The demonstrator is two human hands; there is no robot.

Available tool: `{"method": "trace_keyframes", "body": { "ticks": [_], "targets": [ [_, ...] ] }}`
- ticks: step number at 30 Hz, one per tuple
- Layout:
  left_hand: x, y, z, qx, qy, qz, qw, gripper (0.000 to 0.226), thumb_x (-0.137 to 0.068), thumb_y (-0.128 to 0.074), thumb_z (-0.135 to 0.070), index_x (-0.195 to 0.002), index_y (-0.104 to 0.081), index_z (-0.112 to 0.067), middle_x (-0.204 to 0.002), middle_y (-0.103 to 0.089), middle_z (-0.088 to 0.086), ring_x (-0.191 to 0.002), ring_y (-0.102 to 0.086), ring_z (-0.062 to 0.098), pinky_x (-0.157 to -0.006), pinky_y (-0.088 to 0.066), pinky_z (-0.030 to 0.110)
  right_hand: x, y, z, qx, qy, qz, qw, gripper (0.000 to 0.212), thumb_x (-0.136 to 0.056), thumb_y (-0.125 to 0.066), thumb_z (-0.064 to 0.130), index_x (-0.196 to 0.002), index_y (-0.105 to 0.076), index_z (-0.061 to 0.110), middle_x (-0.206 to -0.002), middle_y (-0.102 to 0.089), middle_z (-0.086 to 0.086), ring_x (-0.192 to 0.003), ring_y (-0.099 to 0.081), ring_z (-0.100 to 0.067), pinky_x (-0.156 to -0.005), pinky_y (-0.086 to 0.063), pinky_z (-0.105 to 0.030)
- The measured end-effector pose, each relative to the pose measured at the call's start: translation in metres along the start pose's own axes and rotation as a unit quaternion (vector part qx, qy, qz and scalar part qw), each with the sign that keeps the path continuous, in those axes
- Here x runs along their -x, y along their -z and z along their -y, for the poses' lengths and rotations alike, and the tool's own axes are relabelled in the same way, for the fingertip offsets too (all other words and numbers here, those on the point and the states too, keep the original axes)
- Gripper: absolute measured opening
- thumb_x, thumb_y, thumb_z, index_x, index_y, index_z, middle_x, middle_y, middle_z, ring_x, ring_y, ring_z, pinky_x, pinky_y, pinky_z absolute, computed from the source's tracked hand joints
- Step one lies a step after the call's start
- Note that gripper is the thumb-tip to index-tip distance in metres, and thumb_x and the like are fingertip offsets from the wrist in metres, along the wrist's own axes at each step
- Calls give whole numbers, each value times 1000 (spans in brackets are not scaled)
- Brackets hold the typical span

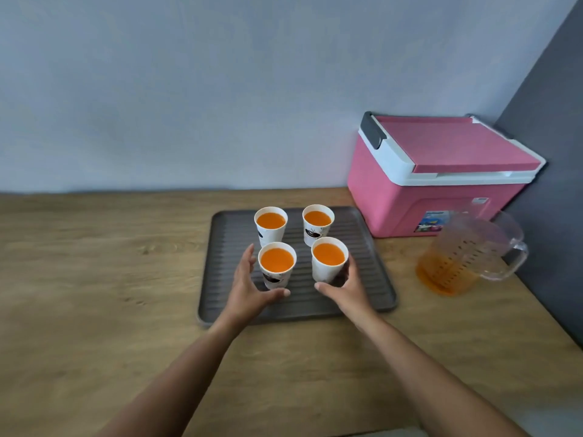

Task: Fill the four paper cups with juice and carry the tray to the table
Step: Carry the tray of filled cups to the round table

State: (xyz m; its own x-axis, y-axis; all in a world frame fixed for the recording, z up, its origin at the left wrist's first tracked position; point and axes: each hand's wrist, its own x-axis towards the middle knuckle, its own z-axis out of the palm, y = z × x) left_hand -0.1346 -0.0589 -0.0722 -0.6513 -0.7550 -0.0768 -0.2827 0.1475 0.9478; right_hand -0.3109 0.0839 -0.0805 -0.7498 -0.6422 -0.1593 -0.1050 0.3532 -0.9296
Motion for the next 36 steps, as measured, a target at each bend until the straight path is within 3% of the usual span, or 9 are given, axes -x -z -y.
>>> {"method": "trace_keyframes", "body": {
  "ticks": [2, 5, 10, 16, 20, 24, 28, 36],
  "targets": [
    [-6, -5, 3, 9, -12, 13, 1000, 112, -62, -91, -19, -149, -22, -29, -146, -42, -5, -130, -40, 8, -106, -37, 29, -4, -3, 0, 0, 2, -5, 1000, 97, -68, -88, 16, -148, -34, 24, -136, -56, 8, -124, -52, -11, -103, -43, -30],
    [-13, -11, 10, 4, -17, -7, 1000, 88, -67, -88, -16, -136, -36, -32, -131, -54, -7, -120, -53, 13, -102, -47, 37, -11, -5, -3, 17, 9, -15, 1000, 86, -64, -87, 22, -139, -44, 27, -130, -61, 5, -120, -57, -14, -103, -47, -36],
    [-16, -18, 14, -3, -14, -40, 999, 67, -73, -84, -28, -126, -44, -37, -121, -60, -11, -112, -58, 10, -90, -49, 28, -23, -1, -9, 25, 30, -10, 999, 63, -75, -80, 6, -122, -49, 33, -113, -63, 11, -105, -59, -4, -96, -48, -30],
    [-20, -22, 17, -10, -9, -57, 998, 67, -73, -84, -32, -127, -44, -38, -121, -59, -16, -112, -57, 5, -91, -51, 29, -30, 1, -14, 33, 49, -5, 998, 62, -73, -83, 13, -119, -51, 37, -115, -64, 10, -104, -59, 3, -90, -48, -24],
    [-22, -24, 16, -15, -5, -70, 997, 67, -73, -84, -32, -125, -43, -38, -119, -57, -18, -111, -56, 4, -88, -50, 25, -35, -2, -15, 41, 72, -10, 997, 60, -67, -85, 23, -109, -51, 48, -118, -66, 7, -108, -62, -4, -88, -49, -23],
    [-26, -27, 18, -24, -3, -82, 996, 68, -72, -85, -33, -126, -44, -35, -120, -58, -16, -111, -57, 4, -88, -51, 26, -38, -5, -14, 41, 86, -2, 995, 60, -67, -86, 24, -109, -50, 48, -118, -66, 6, -108, -62, -5, -87, -50, -22],
    [-29, -29, 18, -25, 0, -96, 995, 67, -70, -85, -33, -124, -46, -35, -118, -58, -17, -110, -57, 2, -89, -52, 28, -42, -9, -16, 35, 94, 4, 995, 57, -58, -80, 45, -107, -51, 48, -118, -66, 4, -107, -63, -7, -88, -54, -28],
    [-33, -34, 19, -40, -8, -118, 992, 66, -70, -85, -34, -123, -46, -34, -117, -60, -14, -108, -59, 4, -88, -53, 31, -46, -8, -20, 48, 98, 19, 994, 66, -59, -80, 50, -118, -52, 40, -121, -64, 2, -110, -62, -10, -91, -54, -31]
  ]
}}
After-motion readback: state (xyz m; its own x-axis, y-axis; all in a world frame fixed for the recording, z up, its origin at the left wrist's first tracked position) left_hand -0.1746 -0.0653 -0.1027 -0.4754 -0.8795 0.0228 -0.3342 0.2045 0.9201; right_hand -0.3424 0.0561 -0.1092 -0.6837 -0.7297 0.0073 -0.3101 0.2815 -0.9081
